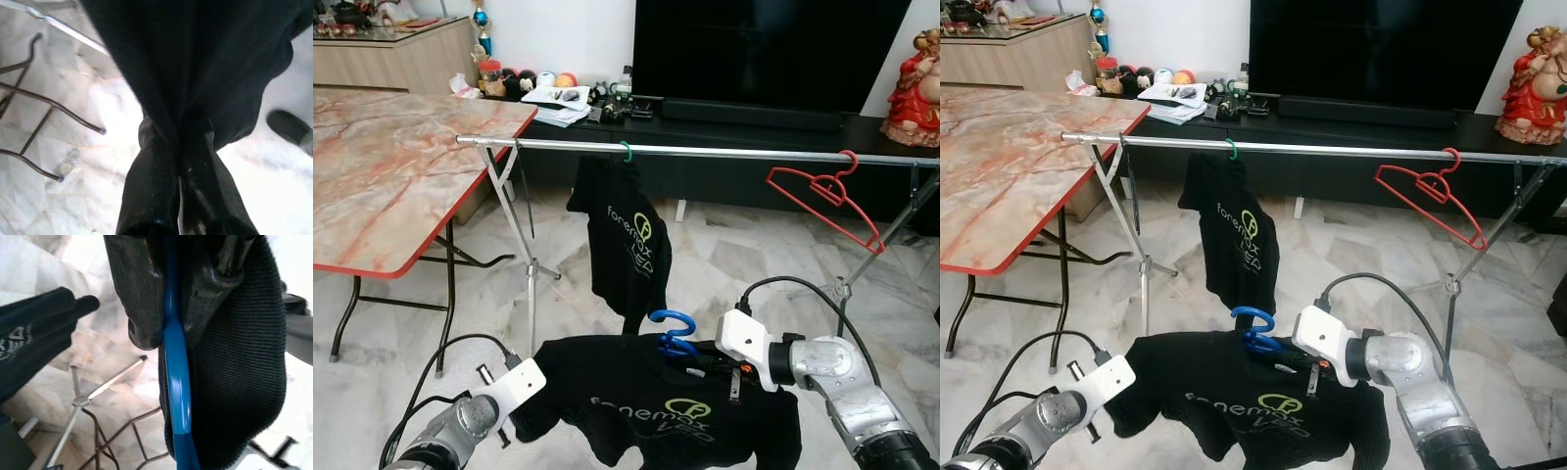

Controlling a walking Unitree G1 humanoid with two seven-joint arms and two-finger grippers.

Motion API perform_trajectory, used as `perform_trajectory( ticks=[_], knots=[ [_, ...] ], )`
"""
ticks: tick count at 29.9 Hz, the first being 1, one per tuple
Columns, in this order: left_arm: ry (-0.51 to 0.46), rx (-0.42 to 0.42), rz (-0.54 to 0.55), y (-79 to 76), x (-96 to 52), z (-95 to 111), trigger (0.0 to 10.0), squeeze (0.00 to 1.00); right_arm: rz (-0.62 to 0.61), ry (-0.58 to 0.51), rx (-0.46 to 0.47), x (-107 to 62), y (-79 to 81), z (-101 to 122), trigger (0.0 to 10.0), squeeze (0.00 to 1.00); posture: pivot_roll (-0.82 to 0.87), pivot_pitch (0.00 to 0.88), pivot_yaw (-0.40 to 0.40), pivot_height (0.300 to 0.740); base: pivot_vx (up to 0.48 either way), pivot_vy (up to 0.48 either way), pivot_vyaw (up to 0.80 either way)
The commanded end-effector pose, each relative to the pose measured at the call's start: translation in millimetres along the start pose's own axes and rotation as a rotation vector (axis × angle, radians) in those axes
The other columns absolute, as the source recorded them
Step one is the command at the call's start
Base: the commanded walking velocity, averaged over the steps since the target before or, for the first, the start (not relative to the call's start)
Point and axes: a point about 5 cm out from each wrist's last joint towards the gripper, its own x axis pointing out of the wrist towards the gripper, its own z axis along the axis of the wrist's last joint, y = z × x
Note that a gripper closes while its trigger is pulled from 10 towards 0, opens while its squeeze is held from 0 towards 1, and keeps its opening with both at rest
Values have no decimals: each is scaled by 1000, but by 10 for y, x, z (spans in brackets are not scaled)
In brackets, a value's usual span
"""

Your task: Hang hanger

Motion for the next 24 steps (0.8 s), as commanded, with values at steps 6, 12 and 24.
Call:
perform_trajectory(
  ticks=[6, 12, 24],
  knots=[
    [328, 53, -10, -72, -134, -642, 0, 0, -335, 30, -49, -305, -473, 104, 10000, 0, 57, 0, -21, 740, 0, 0, 0],
    [320, 59, 77, 19, -140, -624, 0, 0, -110, 305, -68, -298, -219, -308, 10000, 0, 60, 0, -23, 740, 0, 0, 0],
    [337, 50, 232, 233, -195, -658, 0, 0, 28, 374, -42, -440, -78, -472, 10000, 0, 59, 0, -20, 740, 0, 0, 0]
  ],
)
